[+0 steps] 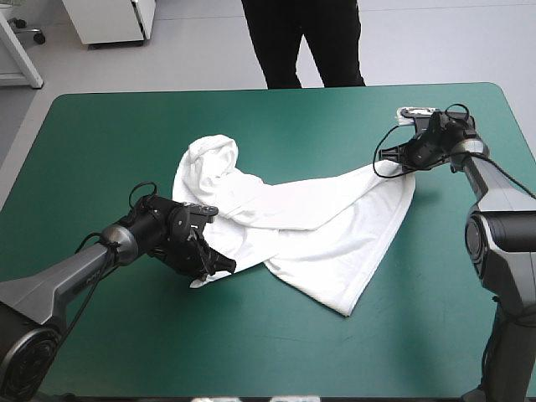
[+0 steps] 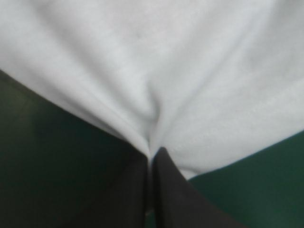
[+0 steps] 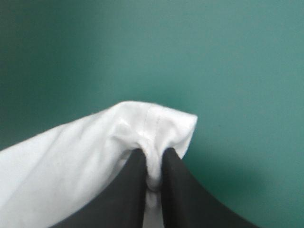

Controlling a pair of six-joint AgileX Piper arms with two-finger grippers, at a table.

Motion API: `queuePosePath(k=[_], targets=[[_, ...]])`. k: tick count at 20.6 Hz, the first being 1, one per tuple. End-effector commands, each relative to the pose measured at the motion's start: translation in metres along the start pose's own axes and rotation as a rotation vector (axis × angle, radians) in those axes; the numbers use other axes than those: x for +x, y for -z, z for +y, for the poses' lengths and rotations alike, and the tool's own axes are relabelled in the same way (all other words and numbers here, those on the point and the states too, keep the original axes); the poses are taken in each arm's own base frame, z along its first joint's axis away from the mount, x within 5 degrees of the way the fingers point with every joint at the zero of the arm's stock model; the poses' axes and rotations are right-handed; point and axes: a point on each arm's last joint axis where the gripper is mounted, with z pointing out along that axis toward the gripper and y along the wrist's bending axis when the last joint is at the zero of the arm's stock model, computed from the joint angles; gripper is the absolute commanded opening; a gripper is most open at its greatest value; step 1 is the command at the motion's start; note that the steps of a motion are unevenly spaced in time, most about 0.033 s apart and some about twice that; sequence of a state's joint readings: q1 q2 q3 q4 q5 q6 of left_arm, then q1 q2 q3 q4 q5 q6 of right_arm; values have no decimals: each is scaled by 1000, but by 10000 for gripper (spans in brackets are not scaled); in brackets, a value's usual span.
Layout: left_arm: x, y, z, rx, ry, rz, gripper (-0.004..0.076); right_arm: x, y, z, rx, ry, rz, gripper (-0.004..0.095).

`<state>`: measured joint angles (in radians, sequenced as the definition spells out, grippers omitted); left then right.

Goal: Fold the cloth

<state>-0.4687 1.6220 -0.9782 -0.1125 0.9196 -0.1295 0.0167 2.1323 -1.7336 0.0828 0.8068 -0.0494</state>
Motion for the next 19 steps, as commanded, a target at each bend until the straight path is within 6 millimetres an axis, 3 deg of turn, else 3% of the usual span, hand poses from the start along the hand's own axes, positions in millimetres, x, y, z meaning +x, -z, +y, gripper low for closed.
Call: queuePosePath(k=[1,2,4,5,6,7,8,9,11,14,16,19], targets=[[-2,-4,-3,9,-5,-39,-9,-2,6,2,-43,-14,-7,-17],[-5,1,-2,-4,-20,-61,-9,-2,8,2,-44,-14,-8,-17],[-14,34,-1,-62,-66,-152,-9,-7,27,3,-39,2,-44,-17],[-21,69,0,-105,-86,-251,-9,-11,48,5,-39,21,-91,-17],[-22,85,1,-121,-89,-298,-9,-13,62,5,-39,23,-120,-17],[-25,131,1,-153,-94,-435,-9,-17,91,7,-36,35,-183,-17],[-25,151,1,-162,-96,-497,-9,-19,104,7,-33,42,-211,-17],[-22,201,1,-183,-97,-651,-9,-21,135,9,-31,56,-270,-17],[-7,278,2,-208,-82,-885,-9,-22,180,12,-31,68,-353,-17],[26,372,7,-250,-66,-1179,-9,-16,255,17,-29,85,-521,-17],[41,399,7,-252,-76,-1277,-9,-11,288,19,-27,93,-599,-17],[77,444,11,-231,-54,-1464,-9,9,365,24,-26,107,-792,-17]])
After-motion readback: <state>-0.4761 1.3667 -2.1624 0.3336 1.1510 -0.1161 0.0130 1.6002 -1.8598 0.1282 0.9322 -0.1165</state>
